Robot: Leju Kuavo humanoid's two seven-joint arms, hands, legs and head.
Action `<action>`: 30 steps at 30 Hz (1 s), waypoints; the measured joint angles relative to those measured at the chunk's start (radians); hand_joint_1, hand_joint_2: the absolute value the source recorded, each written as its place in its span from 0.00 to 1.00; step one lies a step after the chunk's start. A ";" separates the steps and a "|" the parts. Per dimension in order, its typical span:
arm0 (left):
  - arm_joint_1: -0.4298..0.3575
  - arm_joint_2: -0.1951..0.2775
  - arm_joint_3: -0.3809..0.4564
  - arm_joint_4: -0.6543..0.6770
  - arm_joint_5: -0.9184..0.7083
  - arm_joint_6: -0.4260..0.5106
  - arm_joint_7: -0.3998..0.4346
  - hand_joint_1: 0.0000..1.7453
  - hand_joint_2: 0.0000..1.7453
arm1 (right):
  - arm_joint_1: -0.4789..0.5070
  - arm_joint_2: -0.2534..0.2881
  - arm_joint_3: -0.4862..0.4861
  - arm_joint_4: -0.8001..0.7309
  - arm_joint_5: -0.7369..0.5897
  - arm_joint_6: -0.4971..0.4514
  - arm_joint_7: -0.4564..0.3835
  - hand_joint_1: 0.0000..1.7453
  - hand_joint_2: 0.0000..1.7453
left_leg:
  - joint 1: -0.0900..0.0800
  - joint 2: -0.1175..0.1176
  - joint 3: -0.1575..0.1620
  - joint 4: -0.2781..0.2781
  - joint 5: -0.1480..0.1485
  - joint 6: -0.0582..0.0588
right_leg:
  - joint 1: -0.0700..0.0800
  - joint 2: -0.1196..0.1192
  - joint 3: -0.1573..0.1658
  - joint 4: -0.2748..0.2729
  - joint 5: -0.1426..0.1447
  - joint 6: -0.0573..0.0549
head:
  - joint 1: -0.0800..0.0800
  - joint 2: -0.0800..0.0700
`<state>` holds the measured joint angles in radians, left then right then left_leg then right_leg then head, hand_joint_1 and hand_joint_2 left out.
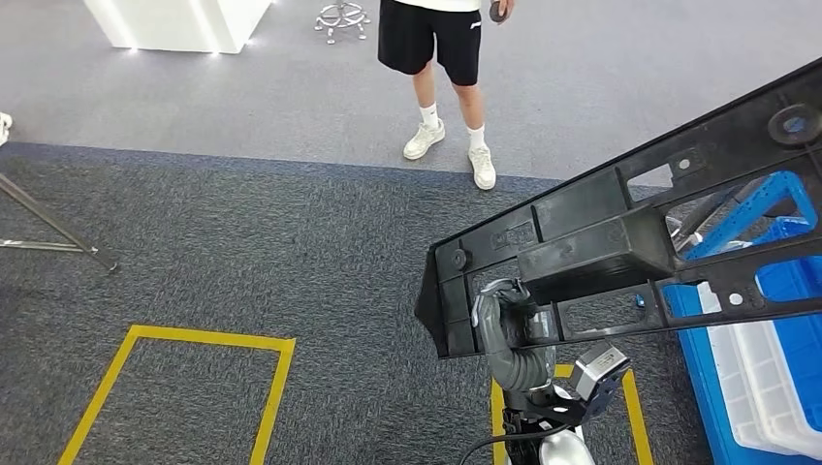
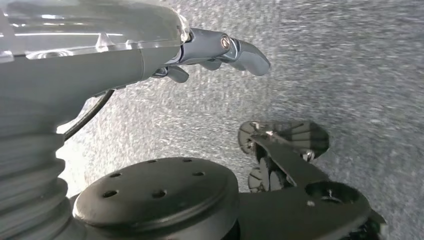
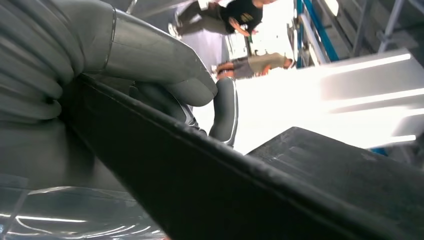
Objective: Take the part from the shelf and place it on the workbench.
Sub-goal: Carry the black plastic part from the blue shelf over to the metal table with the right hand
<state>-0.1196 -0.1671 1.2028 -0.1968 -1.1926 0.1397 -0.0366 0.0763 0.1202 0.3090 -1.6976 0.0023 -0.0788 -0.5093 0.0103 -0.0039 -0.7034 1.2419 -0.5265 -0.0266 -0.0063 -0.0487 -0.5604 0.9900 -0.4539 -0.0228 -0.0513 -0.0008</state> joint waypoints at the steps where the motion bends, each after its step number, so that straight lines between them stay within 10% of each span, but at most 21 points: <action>1: 0.001 0.001 0.000 0.000 0.000 0.001 0.001 0.00 1.00 | -0.001 0.000 0.000 0.000 -0.001 0.001 0.000 1.00 1.00 | 0.002 0.010 0.033 -0.059 0.033 -0.001 | 0.000 -0.012 0.001 0.002 -0.003 0.002 | 0.000 0.000; 4: 0.002 0.004 0.000 0.000 0.000 0.008 0.001 0.00 1.00 | -0.005 0.000 0.000 0.001 -0.007 0.004 0.000 1.00 1.00 | -0.007 0.060 0.116 -0.220 0.082 0.013 | 0.005 -0.039 0.002 0.009 -0.010 0.014 | 0.001 0.000; 7: 0.006 0.008 0.000 0.000 -0.001 0.014 0.001 0.00 1.00 | -0.014 -0.001 0.000 0.009 -0.019 0.008 -0.003 1.00 1.00 | -0.013 0.043 0.119 -0.238 0.084 0.036 | 0.006 -0.059 0.003 0.012 -0.015 0.029 | 0.002 0.000; 11: 0.007 0.017 0.000 0.000 -0.005 0.018 -0.003 0.00 1.00 | -0.031 -0.001 0.000 0.022 -0.032 0.008 -0.015 1.00 1.00 | -0.009 0.006 0.121 -0.250 0.096 0.057 | -0.002 0.027 -0.056 0.149 -0.100 0.042 | 0.003 0.000; 14: 0.006 0.025 0.000 0.000 -0.007 0.019 -0.006 0.00 1.00 | -0.030 -0.001 -0.002 0.034 -0.038 0.003 -0.021 1.00 1.00 | -0.011 -0.032 0.119 -0.248 0.097 0.061 | -0.004 0.046 -0.135 0.302 -0.148 0.043 | 0.003 0.000; 18: 0.008 0.033 -0.001 0.000 -0.008 0.019 -0.008 0.00 1.00 | -0.029 -0.001 -0.003 0.038 -0.039 -0.008 -0.029 1.00 1.00 | -0.009 -0.086 0.117 -0.234 0.091 0.051 | -0.016 0.096 -0.054 0.107 -0.025 0.041 | 0.003 0.000; 20: 0.006 0.036 -0.001 0.000 -0.008 0.018 -0.010 0.00 1.00 | -0.025 -0.001 -0.004 0.037 -0.039 -0.011 -0.033 1.00 1.00 | -0.007 -0.109 0.105 -0.225 0.090 0.040 | -0.019 0.135 -0.028 0.042 -0.009 0.041 | 0.003 0.000; 23: 0.010 0.041 -0.001 0.000 -0.008 0.018 -0.011 0.00 1.00 | -0.022 0.000 -0.004 0.034 -0.039 -0.011 -0.036 1.00 1.00 | -0.002 -0.123 0.095 -0.223 0.089 0.021 | -0.016 0.113 -0.023 0.034 -0.011 0.028 | 0.003 0.000; 27: 0.007 0.044 -0.001 0.000 -0.008 0.018 -0.013 0.00 1.00 | -0.021 0.002 -0.005 0.030 -0.039 -0.009 -0.036 1.00 1.00 | -0.004 -0.022 0.014 -0.050 -0.004 0.005 | -0.010 0.055 -0.013 0.024 -0.011 0.007 | 0.001 0.000; 30: 0.005 0.045 -0.001 0.000 -0.007 0.018 -0.017 0.00 1.00 | -0.018 0.002 -0.005 0.030 -0.039 -0.009 -0.036 1.00 1.00 | -0.001 -0.003 -0.033 0.057 -0.031 0.001 | -0.005 0.010 -0.013 0.025 -0.015 0.004 | 0.001 0.000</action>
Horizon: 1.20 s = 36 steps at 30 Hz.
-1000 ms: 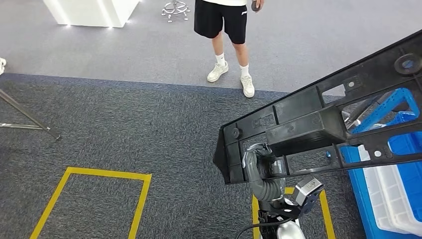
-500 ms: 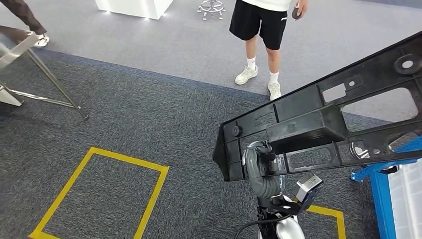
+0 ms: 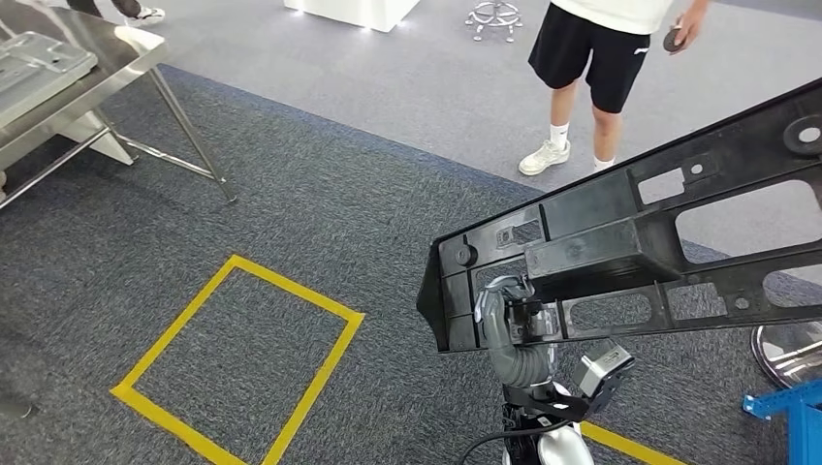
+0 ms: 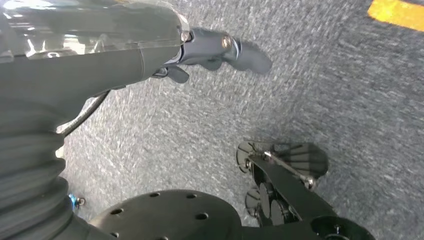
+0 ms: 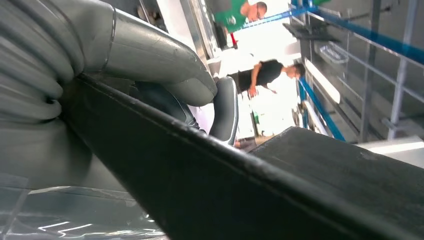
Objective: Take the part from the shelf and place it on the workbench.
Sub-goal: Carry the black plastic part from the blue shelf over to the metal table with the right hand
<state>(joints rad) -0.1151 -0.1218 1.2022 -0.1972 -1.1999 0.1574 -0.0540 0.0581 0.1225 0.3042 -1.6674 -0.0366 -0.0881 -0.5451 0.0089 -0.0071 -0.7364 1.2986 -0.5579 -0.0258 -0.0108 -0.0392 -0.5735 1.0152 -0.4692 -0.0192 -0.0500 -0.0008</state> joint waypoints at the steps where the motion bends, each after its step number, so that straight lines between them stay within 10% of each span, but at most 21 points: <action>1: 0.001 0.000 0.000 0.000 0.000 0.000 -0.001 0.00 1.00 | 0.000 0.000 0.000 0.000 0.000 0.000 0.000 1.00 1.00 | 0.000 0.005 0.024 -0.042 0.027 0.001 | 0.001 -0.012 0.001 0.000 -0.002 0.001 | 0.000 0.000; 4: 0.003 0.002 0.000 0.000 0.000 0.000 -0.002 0.00 1.00 | 0.000 0.000 0.000 0.003 0.000 0.000 -0.001 1.00 1.00 | -0.013 0.070 0.135 -0.245 0.102 0.019 | 0.005 -0.043 0.007 0.002 -0.007 0.008 | 0.000 0.000; 6: 0.002 0.003 0.000 0.000 0.000 0.001 0.000 0.00 1.00 | 0.000 0.000 0.000 0.008 -0.001 0.000 -0.001 1.00 1.00 | -0.024 0.087 0.151 -0.284 0.103 0.031 | 0.008 -0.063 0.008 0.002 -0.010 0.015 | 0.000 0.000; 8: 0.004 0.004 0.000 0.000 -0.001 0.001 0.004 0.00 1.00 | 0.000 0.000 0.000 0.012 -0.004 0.001 -0.002 1.00 1.00 | -0.022 0.064 0.152 -0.291 0.108 0.041 | 0.007 -0.075 0.014 0.003 -0.015 0.025 | 0.001 0.000; 10: 0.006 0.005 0.000 0.000 -0.001 0.002 0.008 0.00 1.00 | 0.000 0.000 0.001 0.014 -0.007 0.001 -0.003 1.00 1.00 | -0.015 0.042 0.159 -0.302 0.115 0.052 | 0.002 -0.037 0.003 0.039 -0.043 0.034 | 0.002 0.000; 13: 0.002 0.005 0.000 0.000 -0.001 0.002 0.009 0.00 1.00 | 0.007 -0.001 0.000 0.018 -0.008 0.001 -0.002 1.00 1.00 | -0.012 0.005 0.159 -0.304 0.119 0.063 | -0.003 0.028 -0.085 0.217 -0.128 0.039 | 0.003 0.000; 15: 0.003 0.005 0.000 0.000 -0.001 0.003 0.012 0.00 1.00 | 0.012 -0.002 0.001 0.019 -0.009 0.000 0.000 1.00 1.00 | -0.011 -0.023 0.159 -0.302 0.118 0.063 | -0.005 0.034 -0.118 0.275 -0.131 0.043 | 0.003 0.000; 19: 0.006 0.005 0.000 0.000 -0.004 0.005 0.022 0.00 1.00 | 0.014 -0.001 0.001 0.016 -0.009 0.000 0.008 1.00 1.00 | -0.007 -0.076 0.153 -0.281 0.111 0.048 | -0.019 0.087 -0.031 0.079 -0.021 0.049 | 0.002 0.000; 23: 0.009 0.006 -0.001 0.000 -0.004 0.009 0.025 0.00 1.00 | 0.017 0.001 0.000 0.013 -0.009 0.001 0.015 1.00 1.00 | -0.001 -0.115 0.135 -0.274 0.112 0.021 | -0.016 0.096 -0.010 0.026 -0.012 0.033 | 0.003 0.000; 26: 0.013 0.008 -0.001 0.000 -0.005 0.010 0.027 0.00 1.00 | 0.016 0.008 0.000 0.009 -0.009 0.001 0.015 1.00 1.00 | -0.002 -0.066 0.108 -0.219 0.077 0.009 | -0.015 0.062 -0.003 0.017 -0.009 0.013 | 0.001 0.000; 30: 0.008 0.008 -0.002 0.000 -0.007 0.010 0.027 0.00 1.00 | 0.018 0.011 0.000 0.008 -0.009 0.001 0.016 1.00 1.00 | -0.002 -0.003 0.009 -0.008 -0.014 0.005 | -0.002 0.009 -0.001 0.016 -0.014 0.002 | 0.000 0.000; 36: 0.008 0.011 -0.011 0.000 -0.019 0.005 0.025 0.00 1.00 | 0.018 0.013 0.000 0.002 -0.009 0.000 0.017 1.00 1.00 | -0.024 0.065 0.152 -0.268 0.096 0.036 | 0.007 -0.054 0.010 0.016 -0.024 0.010 | 0.000 0.000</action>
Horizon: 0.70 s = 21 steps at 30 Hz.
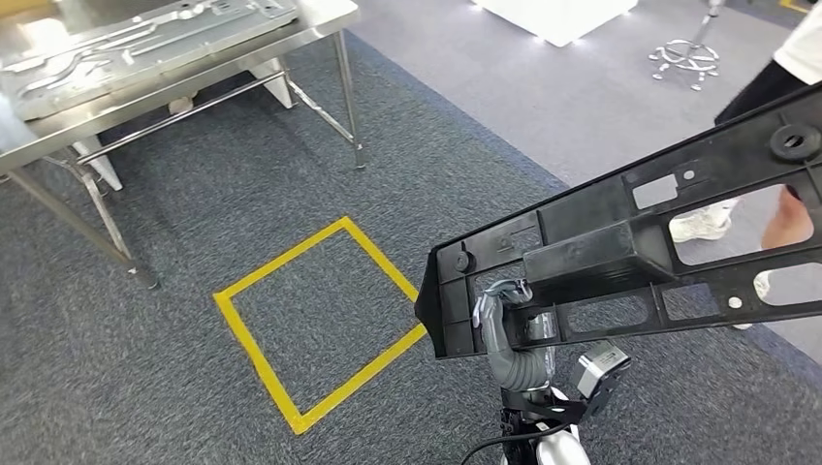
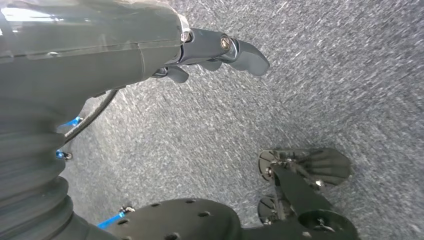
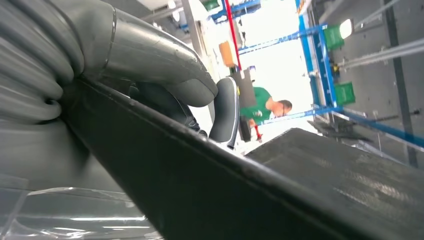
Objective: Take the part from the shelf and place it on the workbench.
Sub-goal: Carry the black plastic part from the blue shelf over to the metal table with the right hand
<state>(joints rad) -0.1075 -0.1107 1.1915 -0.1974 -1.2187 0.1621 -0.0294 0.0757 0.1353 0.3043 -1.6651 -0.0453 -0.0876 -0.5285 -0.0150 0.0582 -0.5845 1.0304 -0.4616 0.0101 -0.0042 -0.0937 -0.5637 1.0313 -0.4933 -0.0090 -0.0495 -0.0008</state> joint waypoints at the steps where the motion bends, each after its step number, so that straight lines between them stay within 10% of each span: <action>1: 0.000 0.000 -0.001 0.000 -0.002 -0.001 0.000 0.00 1.00 | 0.000 0.000 0.000 -0.002 0.000 0.000 0.000 1.00 1.00 | -0.005 -0.001 0.001 -0.007 -0.003 0.005 | 0.000 -0.010 0.002 -0.001 -0.001 0.005 | 0.000 0.000; 3: 0.003 0.001 -0.004 0.000 -0.005 -0.004 -0.001 0.00 1.00 | 0.000 0.001 0.000 -0.005 0.001 -0.001 0.001 1.00 1.00 | -0.002 -0.022 0.006 -0.021 0.004 0.012 | -0.002 -0.018 0.009 -0.004 -0.004 0.015 | 0.000 0.000; 5: 0.004 -0.001 -0.006 0.000 -0.006 -0.005 -0.001 0.00 1.00 | 0.000 0.002 0.000 -0.011 0.001 -0.001 0.000 1.00 1.00 | 0.006 -0.042 0.019 -0.039 0.014 0.021 | -0.005 0.022 -0.002 0.033 -0.033 0.024 | 0.001 0.000; 8: -0.002 -0.002 -0.007 0.000 -0.006 -0.006 -0.001 0.00 1.00 | 0.005 0.001 -0.001 -0.016 0.002 -0.002 0.003 1.00 1.00 | 0.010 -0.075 0.022 -0.044 0.018 0.028 | -0.010 0.084 -0.089 0.207 -0.115 0.031 | 0.002 0.000; 10: -0.002 -0.002 -0.007 0.000 -0.006 -0.006 -0.001 0.00 1.00 | 0.008 0.000 -0.002 -0.016 0.002 -0.002 0.005 1.00 1.00 | 0.011 -0.102 0.021 -0.039 0.016 0.027 | -0.014 0.089 -0.118 0.251 -0.110 0.035 | 0.002 0.000; 14: -0.001 -0.002 -0.007 0.000 -0.004 -0.007 -0.002 0.00 1.00 | 0.007 0.001 -0.003 -0.017 0.002 0.001 0.005 1.00 1.00 | 0.015 -0.147 0.015 -0.012 0.002 0.010 | -0.021 0.116 -0.027 0.047 0.004 0.038 | 0.003 0.000; 17: 0.004 -0.002 -0.007 0.000 -0.003 -0.007 -0.006 0.00 1.00 | 0.004 0.002 -0.005 -0.018 -0.001 0.005 0.003 1.00 1.00 | 0.016 -0.159 0.003 -0.004 -0.002 -0.008 | -0.017 0.125 -0.018 0.014 0.005 0.022 | 0.004 0.000; 21: 0.005 0.000 -0.007 0.000 -0.003 -0.007 -0.007 0.00 1.00 | 0.001 0.011 -0.006 -0.020 -0.003 0.008 0.002 1.00 1.00 | 0.018 -0.093 -0.036 0.083 -0.057 -0.028 | -0.018 0.111 -0.014 0.003 0.011 -0.002 | 0.001 0.000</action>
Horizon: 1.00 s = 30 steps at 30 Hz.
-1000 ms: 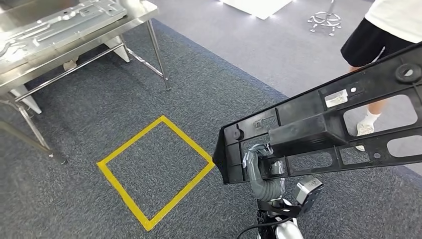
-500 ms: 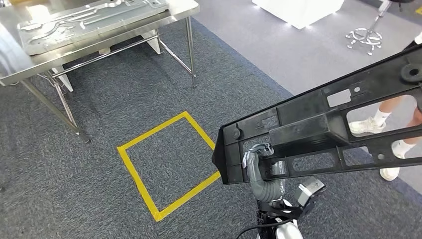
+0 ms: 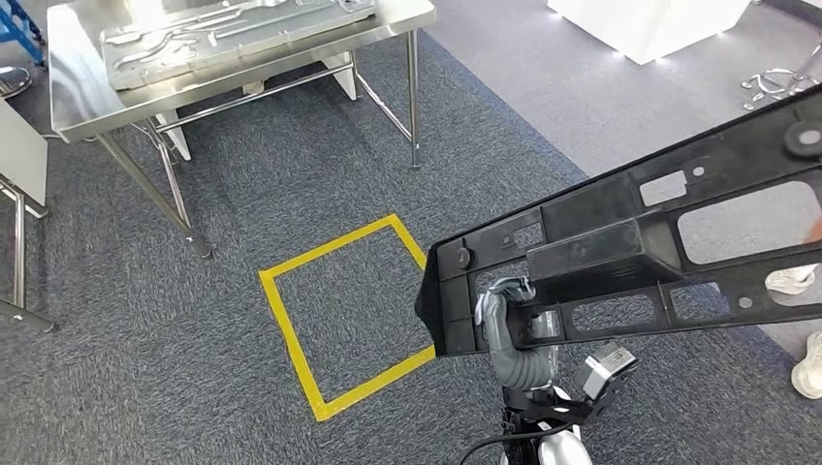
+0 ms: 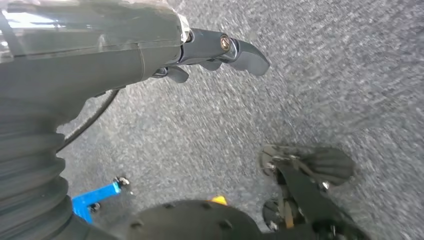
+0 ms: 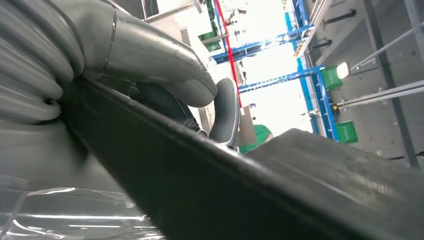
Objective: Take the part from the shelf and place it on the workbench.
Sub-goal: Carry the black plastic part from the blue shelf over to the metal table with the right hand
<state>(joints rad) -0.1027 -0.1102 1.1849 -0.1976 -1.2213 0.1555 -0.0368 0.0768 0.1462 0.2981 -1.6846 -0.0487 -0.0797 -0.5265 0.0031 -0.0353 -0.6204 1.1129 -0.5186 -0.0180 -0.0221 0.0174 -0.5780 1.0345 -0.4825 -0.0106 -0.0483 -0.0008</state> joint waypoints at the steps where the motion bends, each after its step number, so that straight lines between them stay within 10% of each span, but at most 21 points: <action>1: -0.003 0.000 0.000 0.000 0.000 0.000 0.000 0.00 1.00 | 0.000 0.001 -0.001 0.000 0.000 0.000 0.000 1.00 1.00 | 0.001 0.015 -0.030 0.064 -0.032 -0.004 | 0.001 -0.006 0.000 0.000 -0.001 -0.003 | -0.001 0.000; 4: -0.007 0.000 0.000 0.000 -0.001 0.000 0.002 0.00 1.00 | 0.002 0.001 -0.003 0.000 0.000 0.001 0.001 1.00 1.00 | 0.002 0.026 -0.094 0.195 -0.070 -0.007 | 0.004 -0.021 0.001 0.000 -0.003 -0.005 | -0.001 0.000; 8: -0.005 0.002 0.000 0.000 -0.003 0.000 0.004 0.00 1.00 | 0.001 0.004 -0.004 0.000 0.000 0.001 0.000 1.00 1.00 | -0.003 0.034 0.011 -0.024 0.043 0.012 | 0.007 -0.028 0.008 0.000 -0.008 0.000 | -0.001 0.000; 14: -0.005 0.003 -0.005 0.000 -0.005 -0.001 0.002 0.00 1.00 | -0.005 0.008 -0.005 -0.002 0.000 0.003 0.000 1.00 1.00 | -0.004 0.031 0.057 -0.114 0.055 0.042 | 0.009 -0.031 0.003 0.018 -0.023 0.033 | 0.001 0.000; 19: -0.005 0.002 -0.008 -0.001 -0.007 -0.002 0.001 0.00 1.00 | -0.004 0.008 -0.009 0.001 0.001 0.005 0.000 1.00 1.00 | -0.004 0.026 0.083 -0.122 0.041 0.057 | 0.007 -0.022 -0.144 0.263 -0.098 0.045 | 0.004 0.000; 23: -0.002 0.000 -0.010 0.000 -0.008 -0.003 0.001 0.00 1.00 | -0.004 0.008 -0.010 0.003 0.001 0.006 0.000 1.00 1.00 | -0.004 0.018 0.114 -0.114 0.008 0.043 | 0.005 -0.020 -0.072 0.068 0.037 0.044 | 0.005 0.000; 30: -0.007 -0.001 -0.015 -0.002 -0.007 -0.002 0.003 0.00 1.00 | -0.008 0.010 -0.011 0.003 0.002 0.014 -0.003 1.00 1.00 | -0.004 0.021 0.116 -0.060 -0.045 0.005 | 0.005 -0.019 -0.002 -0.013 0.008 -0.001 | 0.002 0.000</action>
<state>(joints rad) -0.1096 -0.1114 1.1695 -0.2000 -1.2279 0.1537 -0.0339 0.0689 0.1565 0.2872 -1.6817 -0.0465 -0.0656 -0.5291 -0.0010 -0.0140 -0.5048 1.0533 -0.5635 -0.0134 -0.0173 -0.0012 -0.5797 1.0220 -0.4748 -0.0113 -0.0463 -0.0008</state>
